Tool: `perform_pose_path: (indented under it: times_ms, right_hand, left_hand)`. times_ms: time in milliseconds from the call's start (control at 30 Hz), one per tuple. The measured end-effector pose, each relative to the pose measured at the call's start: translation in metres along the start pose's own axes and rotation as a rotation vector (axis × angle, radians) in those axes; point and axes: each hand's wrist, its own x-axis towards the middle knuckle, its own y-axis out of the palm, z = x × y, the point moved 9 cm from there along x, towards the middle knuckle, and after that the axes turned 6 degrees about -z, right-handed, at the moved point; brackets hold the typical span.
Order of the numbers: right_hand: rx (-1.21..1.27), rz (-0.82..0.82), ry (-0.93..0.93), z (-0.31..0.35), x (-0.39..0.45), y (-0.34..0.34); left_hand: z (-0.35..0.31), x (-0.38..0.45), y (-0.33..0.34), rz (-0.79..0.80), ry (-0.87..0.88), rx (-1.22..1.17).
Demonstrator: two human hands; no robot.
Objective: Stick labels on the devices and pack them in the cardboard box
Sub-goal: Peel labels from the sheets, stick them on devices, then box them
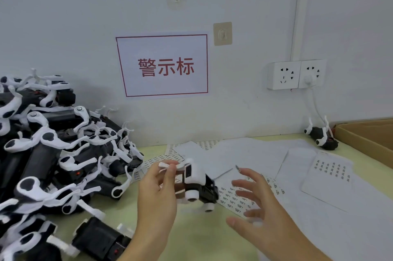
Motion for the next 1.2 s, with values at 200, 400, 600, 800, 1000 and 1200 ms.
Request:
perform_pose_path:
  times_ms: [200,400,600,800,1000,1200]
  right_hand:
    - [0.030,0.030,-0.058,0.009,0.000,0.005]
    - [0.088,-0.035,-0.094,0.013,0.001,-0.003]
    - [0.196,-0.104,-0.029,0.003,0.005,-0.011]
    - [0.271,-0.180,0.056,-0.006,0.011,-0.024]
    - [0.251,-0.189,0.100,-0.010,0.011,-0.023]
    - [0.239,-0.222,0.139,-0.009,0.011,-0.027]
  left_hand:
    - [0.043,-0.015,0.023,0.066,-0.444,-0.382]
    - [0.056,-0.024,0.032,0.113,-0.566,-0.503]
    - [0.060,-0.025,0.037,0.209,-0.524,-0.368]
    - [0.054,-0.022,0.040,0.274,-0.425,-0.318]
    - [0.044,-0.023,0.045,0.348,-0.347,-0.236]
    - [0.046,-0.028,0.050,0.467,-0.357,-0.208]
